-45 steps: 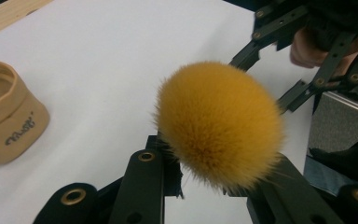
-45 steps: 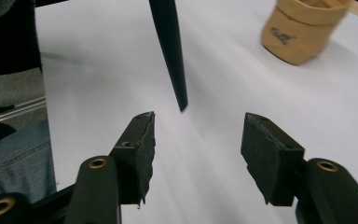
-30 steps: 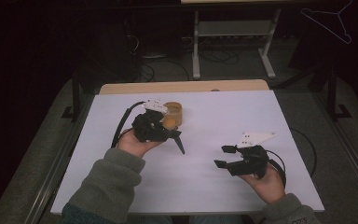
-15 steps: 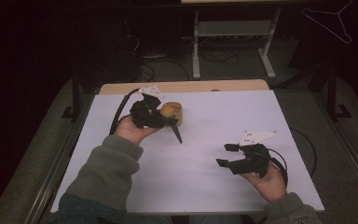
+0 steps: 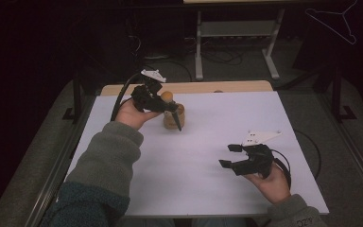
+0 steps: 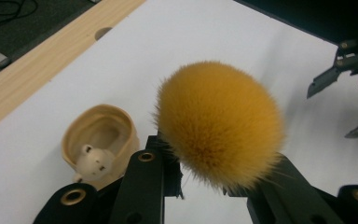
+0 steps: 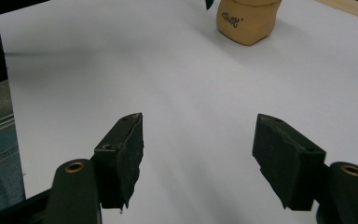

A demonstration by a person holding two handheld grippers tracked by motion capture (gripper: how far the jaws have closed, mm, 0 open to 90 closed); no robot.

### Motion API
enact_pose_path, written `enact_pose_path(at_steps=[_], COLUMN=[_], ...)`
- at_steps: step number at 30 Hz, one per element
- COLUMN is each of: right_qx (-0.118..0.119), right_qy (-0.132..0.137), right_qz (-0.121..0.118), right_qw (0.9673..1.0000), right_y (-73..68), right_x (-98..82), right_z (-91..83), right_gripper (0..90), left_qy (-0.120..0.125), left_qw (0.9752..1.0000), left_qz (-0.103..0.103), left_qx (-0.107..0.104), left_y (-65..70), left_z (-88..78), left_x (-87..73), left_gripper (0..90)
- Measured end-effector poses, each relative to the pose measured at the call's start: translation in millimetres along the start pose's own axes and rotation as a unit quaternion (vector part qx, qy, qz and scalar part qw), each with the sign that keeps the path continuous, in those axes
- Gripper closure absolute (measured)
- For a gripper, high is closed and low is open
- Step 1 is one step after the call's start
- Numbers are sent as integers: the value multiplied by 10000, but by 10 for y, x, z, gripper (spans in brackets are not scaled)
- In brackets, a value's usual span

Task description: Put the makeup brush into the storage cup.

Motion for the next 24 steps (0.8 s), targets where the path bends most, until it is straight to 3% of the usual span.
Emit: enact_pose_path(at_steps=[6,14,22,24], right_qx=[21,52,91,91], right_qy=[-39,21,32,42], right_qz=[4,30,37,55], right_qw=[10000,10000,9999,9999], right_y=[20,41,61,63], right_x=[7,20,27,28], right_z=[26,4,9,6], right_gripper=[318,313,313,313], left_qy=[-156,-357,-270,-342], left_qw=[9997,9988,9982,9977], left_qz=[114,62,-251,-274], left_qx=[147,333,467,524], left_y=[-137,-283,-436,-470], left_z=[-11,65,74,77], left_x=[164,301,329,315], left_gripper=[727,726,726,726])
Point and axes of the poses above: each handheld gripper's, and its own axes: z roughly forward along the jaws, x roughly out of its top, y roughly to its right, the point moved 1 cm from there along z, roughly forward along the jaws, and after that the axes turned 12 degrees about z, right-handed, at the moved point
